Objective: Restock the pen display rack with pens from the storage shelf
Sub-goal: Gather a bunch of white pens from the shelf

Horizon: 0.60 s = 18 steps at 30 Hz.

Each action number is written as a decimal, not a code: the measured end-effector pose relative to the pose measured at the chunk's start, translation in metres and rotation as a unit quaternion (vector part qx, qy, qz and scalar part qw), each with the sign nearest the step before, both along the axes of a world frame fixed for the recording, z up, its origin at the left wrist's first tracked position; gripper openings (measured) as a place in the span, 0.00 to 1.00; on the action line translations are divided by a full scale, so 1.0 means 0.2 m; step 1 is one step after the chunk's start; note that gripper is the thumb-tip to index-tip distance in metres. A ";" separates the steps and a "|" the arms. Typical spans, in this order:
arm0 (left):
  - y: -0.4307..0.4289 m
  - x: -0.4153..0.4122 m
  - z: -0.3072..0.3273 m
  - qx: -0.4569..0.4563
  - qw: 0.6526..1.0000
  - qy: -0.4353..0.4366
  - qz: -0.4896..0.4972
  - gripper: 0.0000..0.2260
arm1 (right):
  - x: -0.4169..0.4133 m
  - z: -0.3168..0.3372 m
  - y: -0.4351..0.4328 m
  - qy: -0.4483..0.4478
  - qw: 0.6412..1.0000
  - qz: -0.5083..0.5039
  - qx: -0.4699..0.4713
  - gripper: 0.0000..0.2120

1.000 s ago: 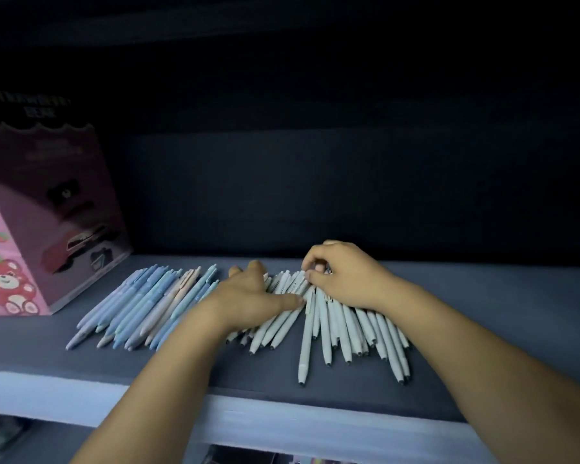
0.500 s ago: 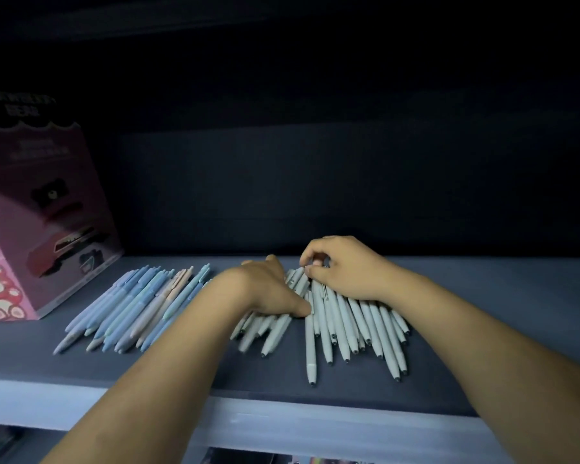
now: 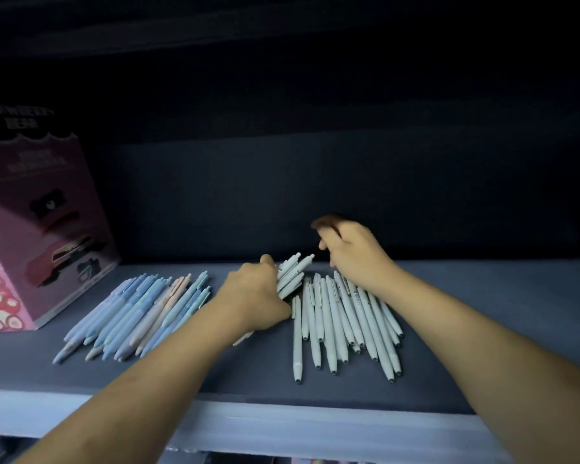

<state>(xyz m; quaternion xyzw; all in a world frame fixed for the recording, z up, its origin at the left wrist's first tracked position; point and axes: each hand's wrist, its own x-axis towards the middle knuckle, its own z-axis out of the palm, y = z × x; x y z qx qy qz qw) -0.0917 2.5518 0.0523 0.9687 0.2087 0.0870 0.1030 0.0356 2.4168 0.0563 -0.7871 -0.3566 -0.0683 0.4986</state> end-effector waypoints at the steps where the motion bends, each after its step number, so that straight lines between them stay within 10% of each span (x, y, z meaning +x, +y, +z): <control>1: 0.01 0.00 0.00 -0.013 1.000 -0.017 0.000 0.18 | 0.00 0.00 0.00 0.026 0.999 -0.011 0.024 0.18; 7: 0.09 -0.08 0.05 -0.194 0.954 -0.230 -0.004 0.17 | -0.02 0.03 0.00 0.086 0.991 -0.005 0.100 0.15; 13: 0.06 -0.15 0.07 -0.368 0.813 -0.449 -0.043 0.19 | -0.17 0.03 0.09 0.111 0.975 0.139 0.136 0.05; 18: 0.09 -0.14 -0.01 -0.380 0.797 -0.466 -0.060 0.24 | -0.28 0.08 0.15 0.171 0.945 0.219 0.174 0.30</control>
